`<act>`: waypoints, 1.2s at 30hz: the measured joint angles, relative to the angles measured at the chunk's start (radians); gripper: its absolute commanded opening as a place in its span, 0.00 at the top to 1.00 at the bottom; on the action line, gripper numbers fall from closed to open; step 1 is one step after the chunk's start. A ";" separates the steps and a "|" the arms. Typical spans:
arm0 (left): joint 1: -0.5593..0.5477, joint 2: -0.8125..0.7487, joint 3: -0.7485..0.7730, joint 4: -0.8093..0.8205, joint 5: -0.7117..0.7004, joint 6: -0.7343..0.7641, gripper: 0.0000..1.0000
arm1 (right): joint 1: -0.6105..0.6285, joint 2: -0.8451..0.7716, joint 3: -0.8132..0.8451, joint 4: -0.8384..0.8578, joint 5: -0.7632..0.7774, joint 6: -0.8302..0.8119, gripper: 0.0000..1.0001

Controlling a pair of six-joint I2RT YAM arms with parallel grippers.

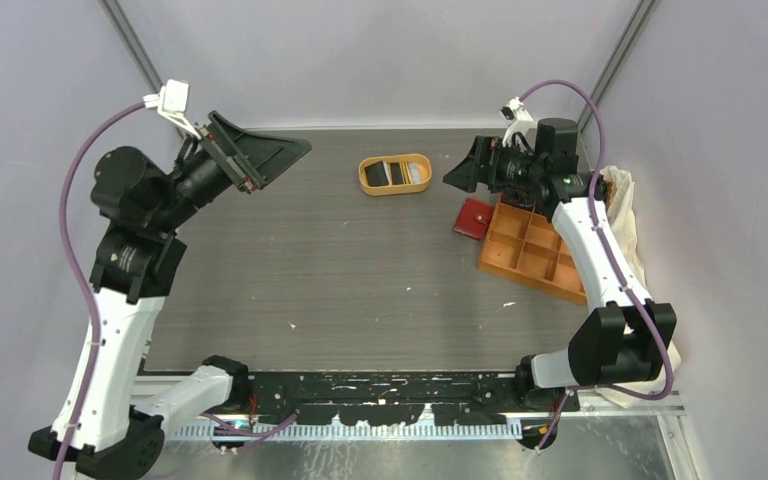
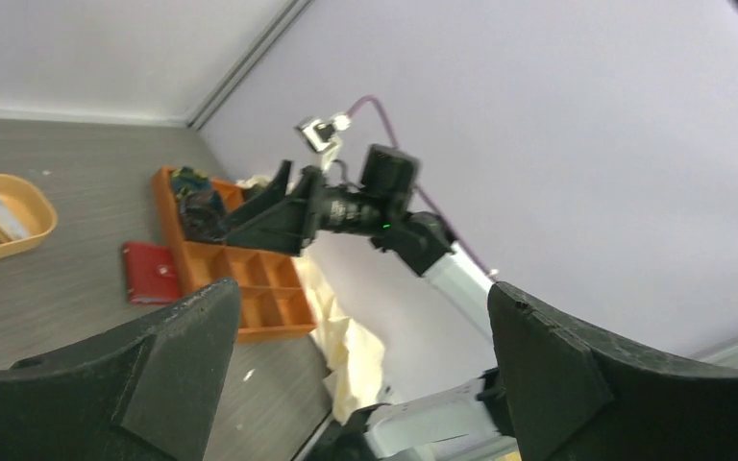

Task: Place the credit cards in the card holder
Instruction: Move the card holder to the center of the board.

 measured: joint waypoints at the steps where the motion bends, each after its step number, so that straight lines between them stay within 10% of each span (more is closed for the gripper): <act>1: -0.011 -0.011 0.008 0.000 -0.013 -0.015 0.00 | 0.000 0.005 0.000 0.003 -0.001 -0.005 0.01; 25: -0.161 0.033 0.129 -0.276 -0.327 -0.120 0.00 | 0.027 0.550 0.349 -0.266 0.418 -0.439 0.01; 36: -0.159 0.044 -0.117 -0.103 -0.335 0.187 0.05 | 0.059 0.879 0.656 -0.376 0.589 -0.451 0.07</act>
